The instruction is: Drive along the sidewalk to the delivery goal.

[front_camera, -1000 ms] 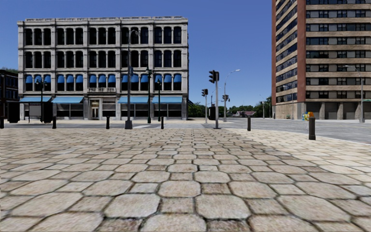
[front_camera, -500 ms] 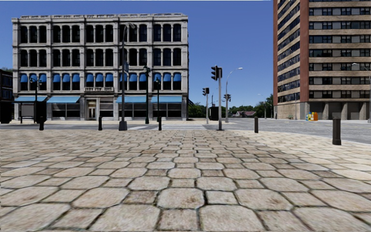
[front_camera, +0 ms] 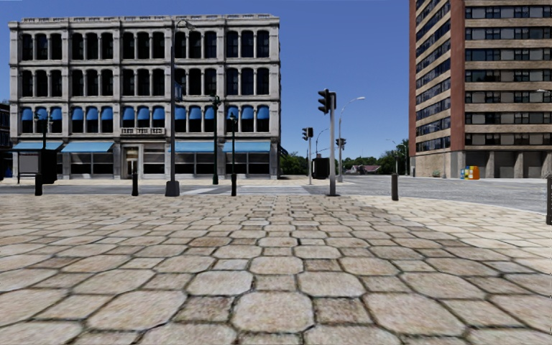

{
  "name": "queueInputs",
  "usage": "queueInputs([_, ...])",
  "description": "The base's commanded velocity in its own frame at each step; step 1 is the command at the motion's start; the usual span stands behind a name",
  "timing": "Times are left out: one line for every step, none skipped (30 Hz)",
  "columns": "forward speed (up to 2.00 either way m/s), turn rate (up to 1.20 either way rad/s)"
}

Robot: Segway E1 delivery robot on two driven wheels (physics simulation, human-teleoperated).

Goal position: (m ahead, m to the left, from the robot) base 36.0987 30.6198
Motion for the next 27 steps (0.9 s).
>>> queueInputs([2.0, 0.0])
queueInputs([2.0, 0.0])
queueInputs([2.0, 0.0])
queueInputs([2.0, 0.0])
queueInputs([2.0, 0.0])
queueInputs([2.0, 0.0])
queueInputs([2.0, 0.0])
queueInputs([2.0, 0.0])
queueInputs([2.0, 0.0])
queueInputs([2.0, 0.0])
queueInputs([2.0, 0.0])
queueInputs([2.0, 0.0])
queueInputs([2.0, 0.0])
queueInputs([2.0, 0.0])
queueInputs([2.0, 0.0])
queueInputs([2.0, 0.0])
queueInputs([2.0, 0.0])
queueInputs([2.0, 0.0])
queueInputs([2.0, 0.0])
queueInputs([2.0, 0.0])
queueInputs([2.0, 0.0])
queueInputs([2.0, 0.0])
queueInputs([2.0, 0.0])
queueInputs([2.0, 0.0])
queueInputs([2.0, 0.0])
queueInputs([2.0, 0.0])
queueInputs([2.0, 0.0])
